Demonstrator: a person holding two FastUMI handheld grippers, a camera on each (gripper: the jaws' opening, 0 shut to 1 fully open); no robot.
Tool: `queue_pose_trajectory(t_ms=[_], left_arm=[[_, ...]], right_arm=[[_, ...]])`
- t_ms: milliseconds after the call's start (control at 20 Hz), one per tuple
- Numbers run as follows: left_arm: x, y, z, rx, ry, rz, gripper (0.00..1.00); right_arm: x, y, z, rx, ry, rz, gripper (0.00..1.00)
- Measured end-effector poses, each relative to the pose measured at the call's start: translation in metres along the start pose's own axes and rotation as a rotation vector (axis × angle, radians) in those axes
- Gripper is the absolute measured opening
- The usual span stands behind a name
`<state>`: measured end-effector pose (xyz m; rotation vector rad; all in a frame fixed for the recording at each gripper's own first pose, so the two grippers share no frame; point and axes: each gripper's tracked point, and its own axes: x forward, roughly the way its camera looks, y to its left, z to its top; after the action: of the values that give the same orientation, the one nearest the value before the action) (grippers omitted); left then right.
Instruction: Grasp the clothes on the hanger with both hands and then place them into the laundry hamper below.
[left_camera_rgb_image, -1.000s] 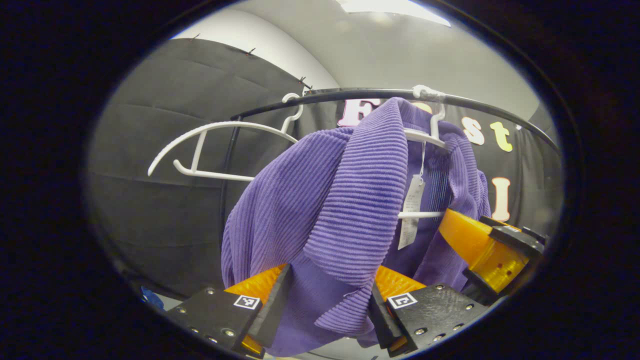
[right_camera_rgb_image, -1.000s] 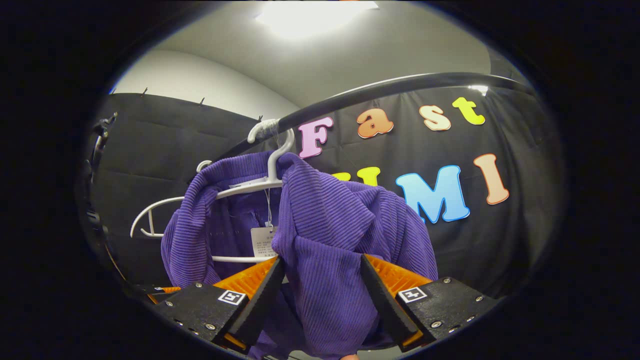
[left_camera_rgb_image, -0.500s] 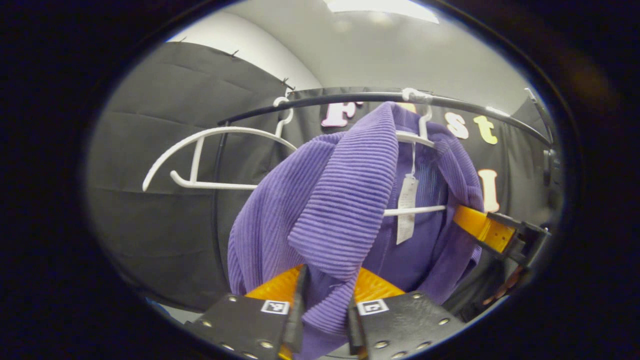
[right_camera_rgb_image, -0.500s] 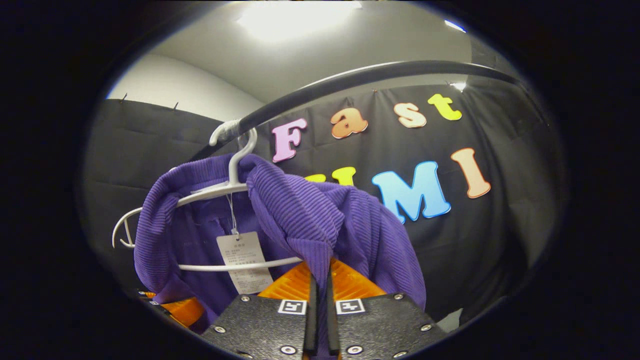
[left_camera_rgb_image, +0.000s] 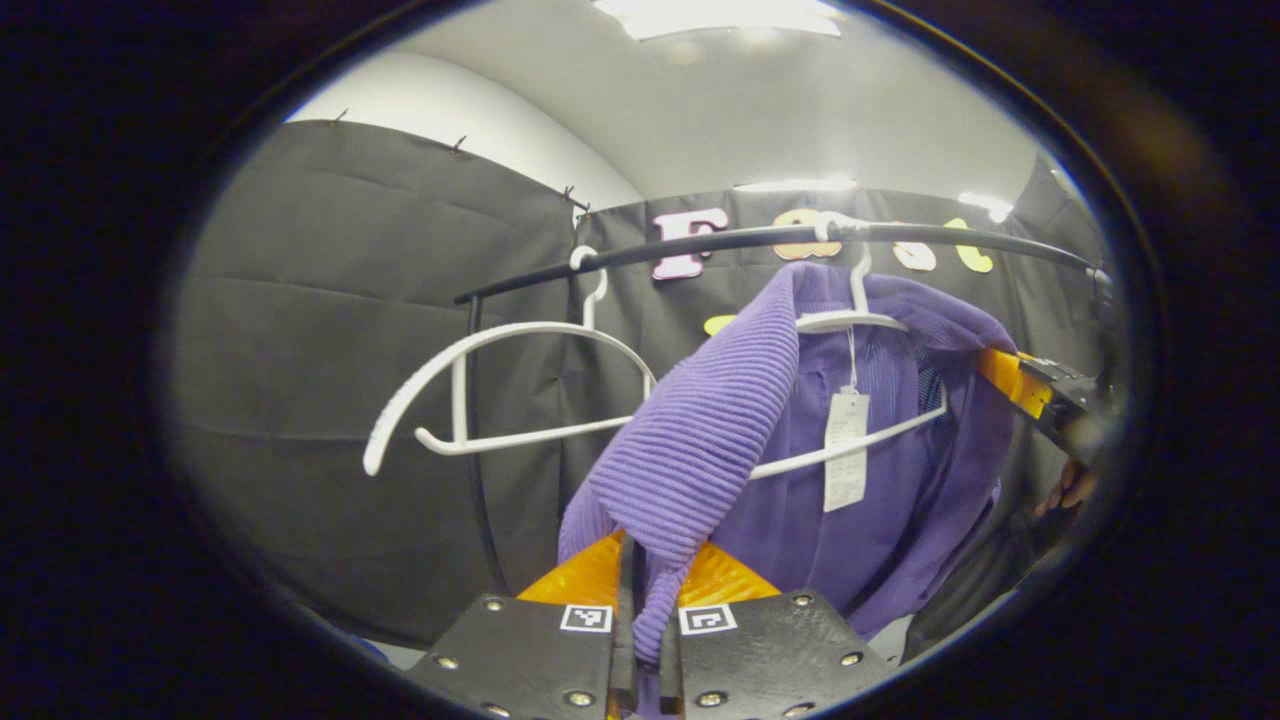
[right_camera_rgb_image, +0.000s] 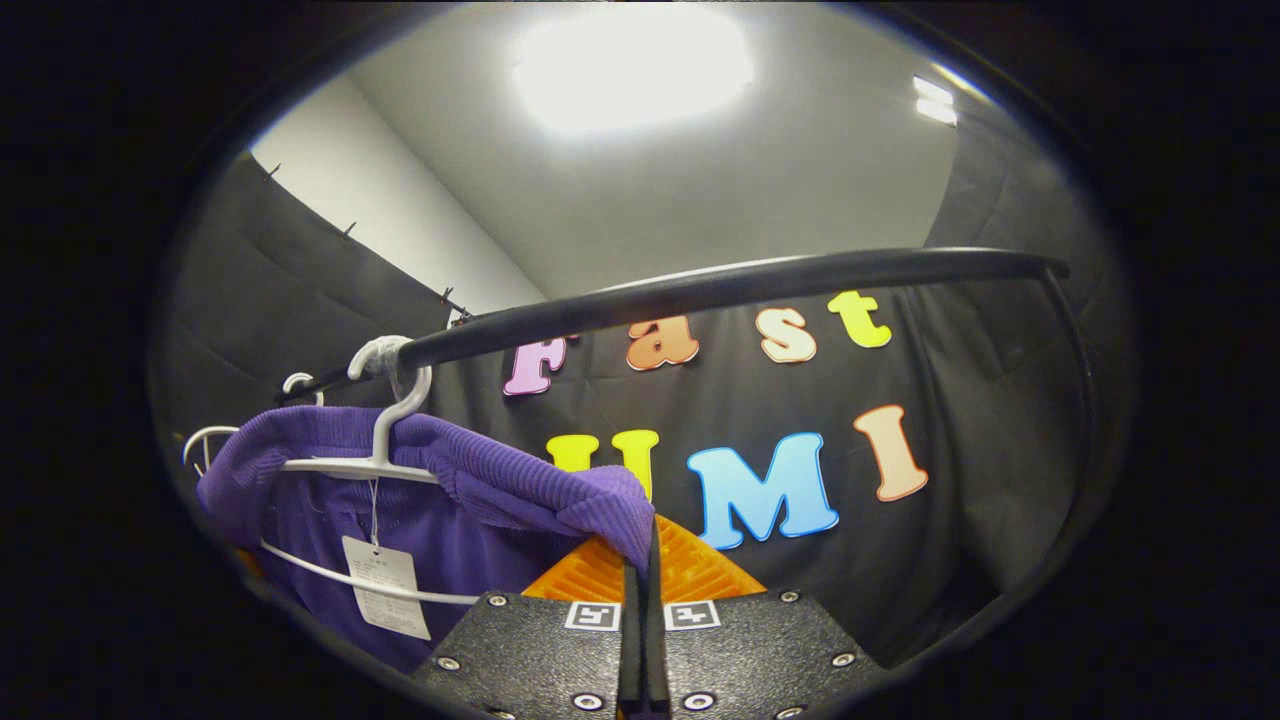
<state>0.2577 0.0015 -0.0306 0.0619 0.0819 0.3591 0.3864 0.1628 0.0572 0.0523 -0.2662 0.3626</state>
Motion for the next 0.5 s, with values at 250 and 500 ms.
queue_pose_trajectory(t_ms=[250,500], left_arm=[[-0.004,0.028,0.037,0.124,-0.091,0.076,0.09],[-0.015,0.032,0.059,0.207,-0.118,0.034,0.09]], right_arm=[[0.014,-0.009,0.011,-0.125,-0.097,-0.024,0.01],[0.028,-0.018,0.0,-0.12,-0.085,-0.04,0.01]])
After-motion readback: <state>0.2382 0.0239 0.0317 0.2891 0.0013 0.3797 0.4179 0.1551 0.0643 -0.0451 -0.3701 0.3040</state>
